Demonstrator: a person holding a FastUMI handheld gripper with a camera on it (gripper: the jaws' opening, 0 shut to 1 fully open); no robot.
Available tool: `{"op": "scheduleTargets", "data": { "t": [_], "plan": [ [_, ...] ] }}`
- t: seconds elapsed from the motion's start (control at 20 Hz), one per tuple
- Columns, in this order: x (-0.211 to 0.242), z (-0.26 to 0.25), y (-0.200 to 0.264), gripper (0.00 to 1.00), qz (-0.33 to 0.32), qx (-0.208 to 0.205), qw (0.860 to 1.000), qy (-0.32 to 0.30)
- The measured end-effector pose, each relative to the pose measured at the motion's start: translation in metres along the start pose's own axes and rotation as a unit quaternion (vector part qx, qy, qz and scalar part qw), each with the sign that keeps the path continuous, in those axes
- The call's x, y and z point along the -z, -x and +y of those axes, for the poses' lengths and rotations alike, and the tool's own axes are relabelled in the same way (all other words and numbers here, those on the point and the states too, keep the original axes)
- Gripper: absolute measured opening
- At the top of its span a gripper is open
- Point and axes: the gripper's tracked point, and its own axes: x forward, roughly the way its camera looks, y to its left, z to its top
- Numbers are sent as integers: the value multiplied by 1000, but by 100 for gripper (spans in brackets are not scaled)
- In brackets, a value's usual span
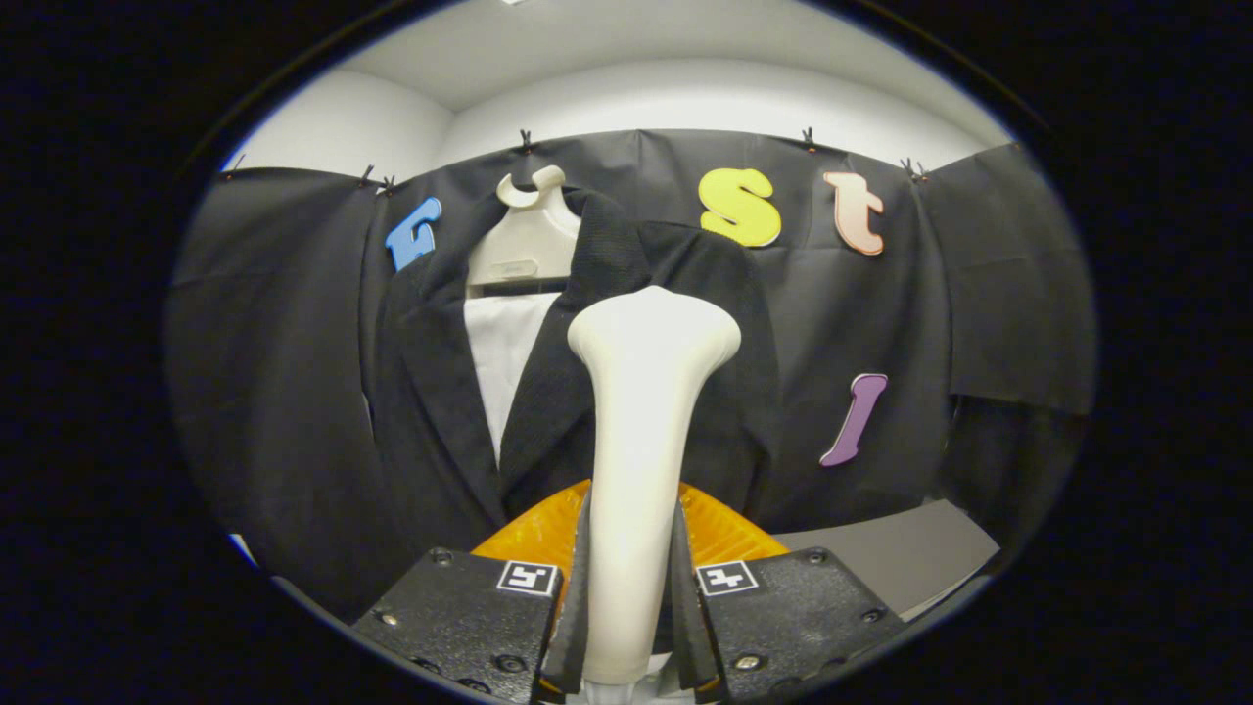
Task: Iron the clothes twice with a garment steamer, once on the left side and once on the right side.
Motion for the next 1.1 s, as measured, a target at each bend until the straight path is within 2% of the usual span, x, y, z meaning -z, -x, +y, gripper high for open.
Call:
{"op": "scheduleTargets", "data": {
  "t": [0.85,1.1],
  "plan": [
    [111,-3,4,38,81,20,996,13],
    [129,-6,5,38,95,27,995,14]
  ]
}}
